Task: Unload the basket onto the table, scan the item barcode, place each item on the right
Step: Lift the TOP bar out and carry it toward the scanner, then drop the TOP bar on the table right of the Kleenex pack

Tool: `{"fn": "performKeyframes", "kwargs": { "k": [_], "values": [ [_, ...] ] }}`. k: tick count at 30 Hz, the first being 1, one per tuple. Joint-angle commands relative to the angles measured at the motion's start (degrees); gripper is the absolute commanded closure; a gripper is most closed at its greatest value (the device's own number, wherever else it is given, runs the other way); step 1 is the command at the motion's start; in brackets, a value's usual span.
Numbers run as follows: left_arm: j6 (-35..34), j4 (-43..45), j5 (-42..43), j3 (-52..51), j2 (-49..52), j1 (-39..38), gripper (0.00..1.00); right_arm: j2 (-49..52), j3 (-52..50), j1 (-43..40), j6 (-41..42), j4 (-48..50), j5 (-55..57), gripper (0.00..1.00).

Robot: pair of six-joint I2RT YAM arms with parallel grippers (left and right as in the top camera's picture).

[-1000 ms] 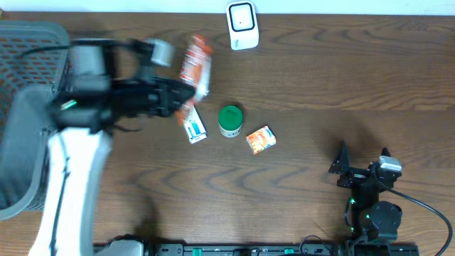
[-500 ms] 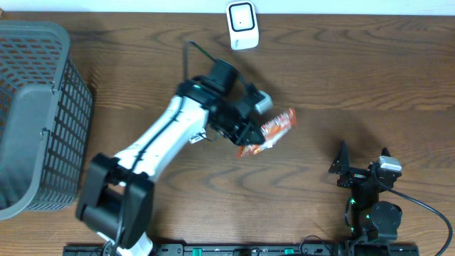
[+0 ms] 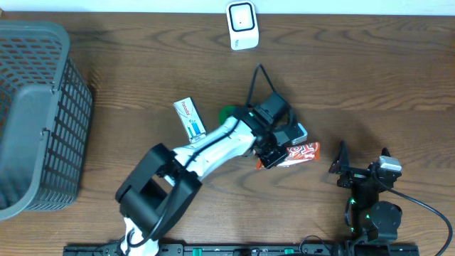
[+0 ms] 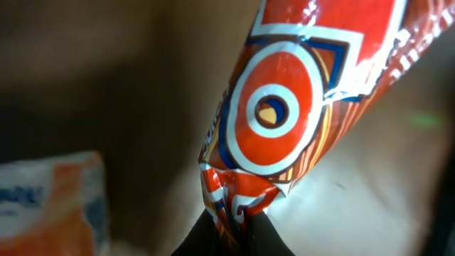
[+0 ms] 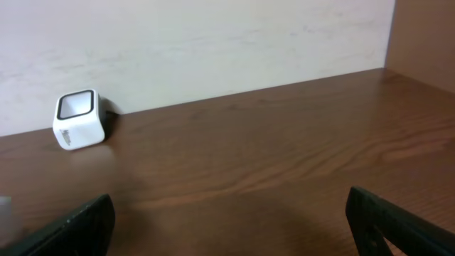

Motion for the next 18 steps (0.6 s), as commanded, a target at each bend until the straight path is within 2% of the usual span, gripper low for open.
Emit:
{"fn": "performKeyframes", "kwargs": {
  "k": [1,5,6,8,13,18],
  "values": [
    [-9.9,2.6,-13.2,0.1,2.7,-0.7,0.92,-0.2,-0.1,-0.2,-0.6,-0.1,0.3,0.01],
    [-20.9,5.2,-23.5,0.1,4.2,-0.6,0.89,-0.2,-0.1,-0.2,-0.6,-0.1,0.3,0.01],
    [-22.8,5.5,-24.8,0.1,4.2,-0.6,0.84,-0.2,-0.1,-0.2,-0.6,-0.1,0.3,0.01],
    [-25.3,6.1,-25.6,0.1,4.1,-0.6,0.58,-0.2,-0.1,-0.2,-0.6,-0.1,0.3,0.01],
    [-26.8,6.8,-25.6,0.2,4.0,-0.7,0.35,-0.2,-0.1,-0.2,-0.6,-0.1,0.3,0.01],
    [-26.7,6.8,-24.3,0.2,2.6,-0.7,0.31,-0.2,-0.1,-0.2,-0.6,-0.1,0.3,0.01]
  ]
}}
